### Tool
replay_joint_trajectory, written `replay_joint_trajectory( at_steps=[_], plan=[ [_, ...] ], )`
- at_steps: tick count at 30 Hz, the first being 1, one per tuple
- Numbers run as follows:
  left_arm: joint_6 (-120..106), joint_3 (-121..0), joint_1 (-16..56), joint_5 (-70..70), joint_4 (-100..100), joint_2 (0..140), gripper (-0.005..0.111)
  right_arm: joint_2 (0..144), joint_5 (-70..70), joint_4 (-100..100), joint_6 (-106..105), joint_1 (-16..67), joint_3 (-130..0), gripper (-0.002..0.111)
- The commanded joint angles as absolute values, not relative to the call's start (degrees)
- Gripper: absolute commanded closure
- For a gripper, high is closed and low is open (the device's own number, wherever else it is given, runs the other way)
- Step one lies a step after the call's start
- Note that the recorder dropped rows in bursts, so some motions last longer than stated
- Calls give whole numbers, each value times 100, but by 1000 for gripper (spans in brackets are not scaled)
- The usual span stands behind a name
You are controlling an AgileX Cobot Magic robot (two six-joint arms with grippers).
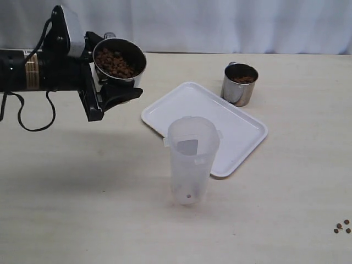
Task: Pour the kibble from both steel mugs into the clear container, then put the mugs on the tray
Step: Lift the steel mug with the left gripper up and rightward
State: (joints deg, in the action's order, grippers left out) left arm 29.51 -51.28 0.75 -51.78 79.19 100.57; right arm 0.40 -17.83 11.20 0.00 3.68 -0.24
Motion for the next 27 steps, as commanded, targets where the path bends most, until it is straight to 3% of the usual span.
replay_joint_trajectory(
  at_steps=[1,6,19,27],
  plan=[
    [3598,-5445,276,-5214,8660,9838,107,49,-1697,1132,-39,656,0,103],
    [3877,-5577,712,-4756,9232,9838,107,49,-1697,1132,-39,868,0,103],
    [3891,-5577,821,-4867,9446,9300,107,49,-1697,1132,-39,886,0,103],
    [4027,-5577,1305,-4743,9725,9151,107,49,-1697,1132,-39,886,0,103]
  ],
)
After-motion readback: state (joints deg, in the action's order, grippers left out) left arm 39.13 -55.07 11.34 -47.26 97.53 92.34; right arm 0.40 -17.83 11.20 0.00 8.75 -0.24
